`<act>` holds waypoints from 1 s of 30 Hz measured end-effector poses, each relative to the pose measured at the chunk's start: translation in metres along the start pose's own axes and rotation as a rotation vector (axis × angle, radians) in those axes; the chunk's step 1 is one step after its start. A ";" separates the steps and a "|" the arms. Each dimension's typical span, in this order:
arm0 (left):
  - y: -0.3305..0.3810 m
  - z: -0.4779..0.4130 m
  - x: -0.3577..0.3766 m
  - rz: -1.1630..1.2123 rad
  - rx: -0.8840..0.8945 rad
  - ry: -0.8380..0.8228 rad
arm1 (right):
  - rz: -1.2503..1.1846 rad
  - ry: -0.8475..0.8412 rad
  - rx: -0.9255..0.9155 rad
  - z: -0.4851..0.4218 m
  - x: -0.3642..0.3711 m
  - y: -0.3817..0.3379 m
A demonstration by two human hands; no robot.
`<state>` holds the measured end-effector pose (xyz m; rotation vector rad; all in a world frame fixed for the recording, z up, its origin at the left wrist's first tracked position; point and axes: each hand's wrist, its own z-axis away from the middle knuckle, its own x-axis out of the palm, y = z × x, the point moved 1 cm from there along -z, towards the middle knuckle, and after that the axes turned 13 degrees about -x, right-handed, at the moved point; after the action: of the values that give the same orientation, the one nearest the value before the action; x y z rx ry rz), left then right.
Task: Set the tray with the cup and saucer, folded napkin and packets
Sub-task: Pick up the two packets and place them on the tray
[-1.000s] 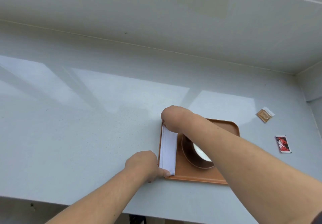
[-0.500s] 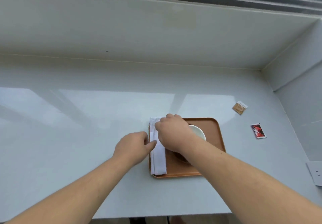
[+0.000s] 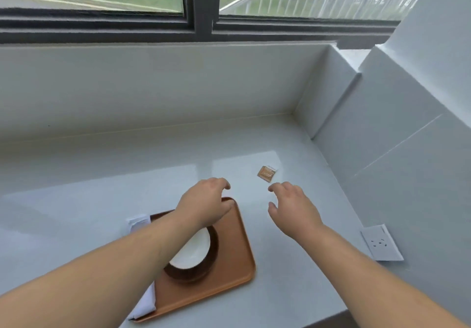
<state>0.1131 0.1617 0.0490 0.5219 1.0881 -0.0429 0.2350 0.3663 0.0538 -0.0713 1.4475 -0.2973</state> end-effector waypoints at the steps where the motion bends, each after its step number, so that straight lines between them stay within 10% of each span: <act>1: 0.016 -0.011 0.007 -0.014 0.010 -0.023 | -0.015 -0.030 0.022 -0.001 0.000 0.019; 18: 0.125 -0.168 0.072 -0.375 0.146 -0.129 | -0.004 -0.321 -0.128 -0.053 0.033 0.151; 30: 0.081 -0.140 0.032 0.016 -0.076 -0.246 | -0.411 -0.290 0.067 -0.084 0.010 0.113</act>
<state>0.0349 0.2996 0.0035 0.4438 0.8420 -0.0503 0.1706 0.4836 0.0081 -0.3467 1.1256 -0.6446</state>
